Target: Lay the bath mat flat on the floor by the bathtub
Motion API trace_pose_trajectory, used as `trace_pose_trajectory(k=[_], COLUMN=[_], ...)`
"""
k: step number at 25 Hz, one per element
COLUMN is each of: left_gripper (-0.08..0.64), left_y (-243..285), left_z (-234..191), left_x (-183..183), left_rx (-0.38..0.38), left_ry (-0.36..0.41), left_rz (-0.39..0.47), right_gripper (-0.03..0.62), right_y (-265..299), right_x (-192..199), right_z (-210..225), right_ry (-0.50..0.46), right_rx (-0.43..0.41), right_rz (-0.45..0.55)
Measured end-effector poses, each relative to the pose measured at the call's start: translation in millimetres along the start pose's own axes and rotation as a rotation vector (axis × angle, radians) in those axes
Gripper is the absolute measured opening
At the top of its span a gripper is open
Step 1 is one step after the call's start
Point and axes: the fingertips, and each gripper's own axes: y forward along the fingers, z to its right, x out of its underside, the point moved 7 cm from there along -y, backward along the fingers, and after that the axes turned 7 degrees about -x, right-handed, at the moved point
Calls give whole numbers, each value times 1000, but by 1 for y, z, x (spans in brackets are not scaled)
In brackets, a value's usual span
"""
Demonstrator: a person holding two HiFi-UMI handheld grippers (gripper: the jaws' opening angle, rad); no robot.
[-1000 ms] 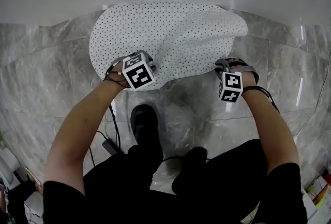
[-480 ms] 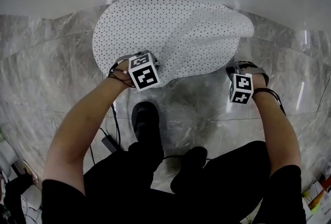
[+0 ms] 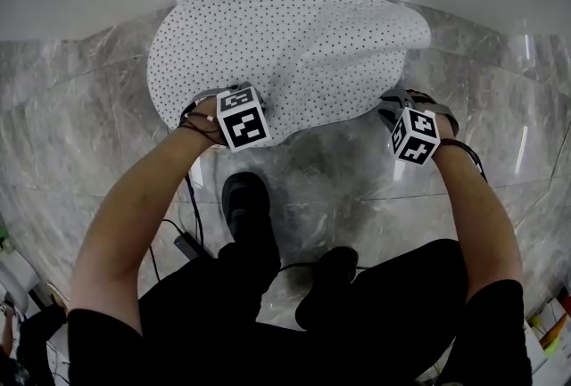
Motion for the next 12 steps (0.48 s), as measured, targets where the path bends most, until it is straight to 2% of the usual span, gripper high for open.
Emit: trace_pose_trajectory(k=[5, 7, 10, 12], left_gripper=[52, 52, 52, 52], left_y=[1, 0, -1, -3], left_z=[1, 1, 1, 2], left_x=[0, 0, 1, 2], left_rx=[10, 4, -7, -7], left_ry=[7, -1, -12, -12], left_rz=[-2, 10, 24, 24], right_gripper=[135, 179, 283, 287], right_y=[-1, -3, -3, -1], right_x=[1, 3, 3, 3], right_z=[2, 8, 20, 25], right_ry=[-9, 3, 23, 28], right_rx=[-1, 2, -13, -68], right_rz=[18, 20, 23, 27])
